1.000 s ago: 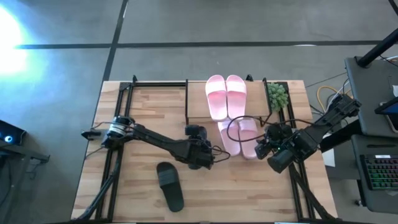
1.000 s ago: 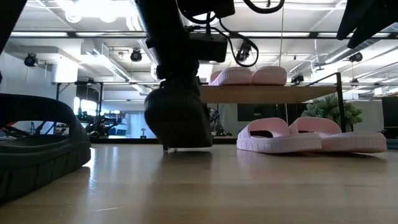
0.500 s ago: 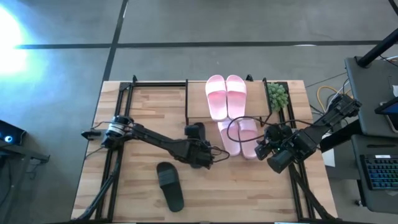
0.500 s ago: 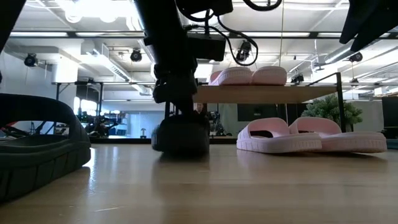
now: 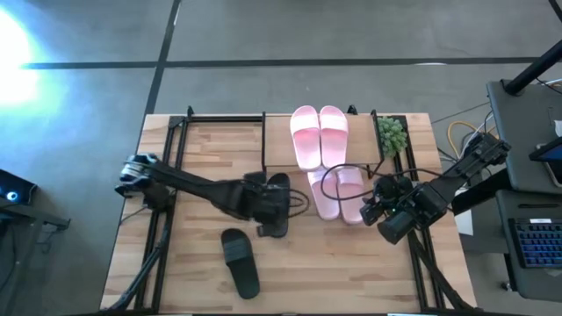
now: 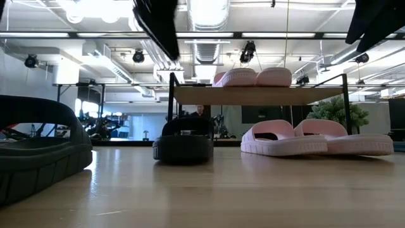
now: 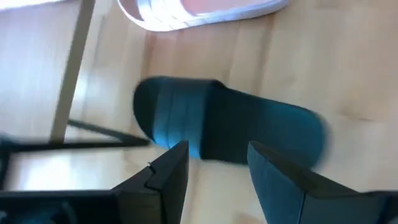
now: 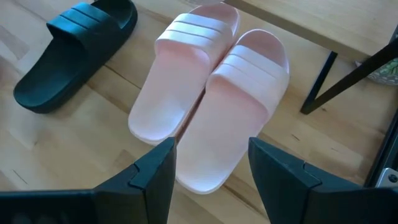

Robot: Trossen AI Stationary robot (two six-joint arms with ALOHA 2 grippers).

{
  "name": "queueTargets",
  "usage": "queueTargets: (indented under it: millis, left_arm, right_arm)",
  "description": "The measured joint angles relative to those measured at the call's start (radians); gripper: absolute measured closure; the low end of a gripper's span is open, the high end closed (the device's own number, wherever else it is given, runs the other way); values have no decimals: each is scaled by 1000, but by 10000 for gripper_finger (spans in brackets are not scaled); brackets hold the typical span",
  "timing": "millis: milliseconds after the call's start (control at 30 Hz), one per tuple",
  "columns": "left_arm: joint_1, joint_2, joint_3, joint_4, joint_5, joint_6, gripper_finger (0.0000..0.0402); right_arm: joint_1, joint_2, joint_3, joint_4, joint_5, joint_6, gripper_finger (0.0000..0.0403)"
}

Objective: Pick and place slides into the shelf
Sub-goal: Put the black slipper under the shelf

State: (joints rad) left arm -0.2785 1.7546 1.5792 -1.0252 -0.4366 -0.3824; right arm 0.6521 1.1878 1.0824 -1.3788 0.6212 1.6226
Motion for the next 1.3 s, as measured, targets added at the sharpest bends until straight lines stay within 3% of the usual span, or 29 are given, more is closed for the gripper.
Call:
queueTargets:
  millis: [133, 267, 467, 600, 800, 967, 1167, 1300]
  left_arm:
    - [-63, -108, -31, -24, 94, -57, 250]
    - [-178, -163, -76, -33, 104, -29, 257]
    - [-365, -156, -106, 8, 104, -149, 269]
    - [-446, -110, -108, 13, 45, -294, 270]
    - [-492, -28, -88, -16, 42, -458, 270]
    - [-511, 60, -57, -27, 89, -485, 270]
    - [-514, 154, 24, -233, 76, -633, 270]
    - [-514, 168, 47, -232, 72, -642, 270]
  right_arm:
    - [0, -3, 0, 0, 0, 0, 211]
    - [0, -3, 0, -1, 0, -3, 211]
    - [0, -3, -1, -4, 0, -20, 211]
    - [0, -3, -2, -4, 1, -43, 211]
    - [0, -3, -2, -4, 1, -63, 211]
    - [0, -3, -2, -3, 0, -79, 211]
    - [0, -3, -2, -4, 0, -104, 211]
    - [0, -3, -2, -4, 0, -117, 211]
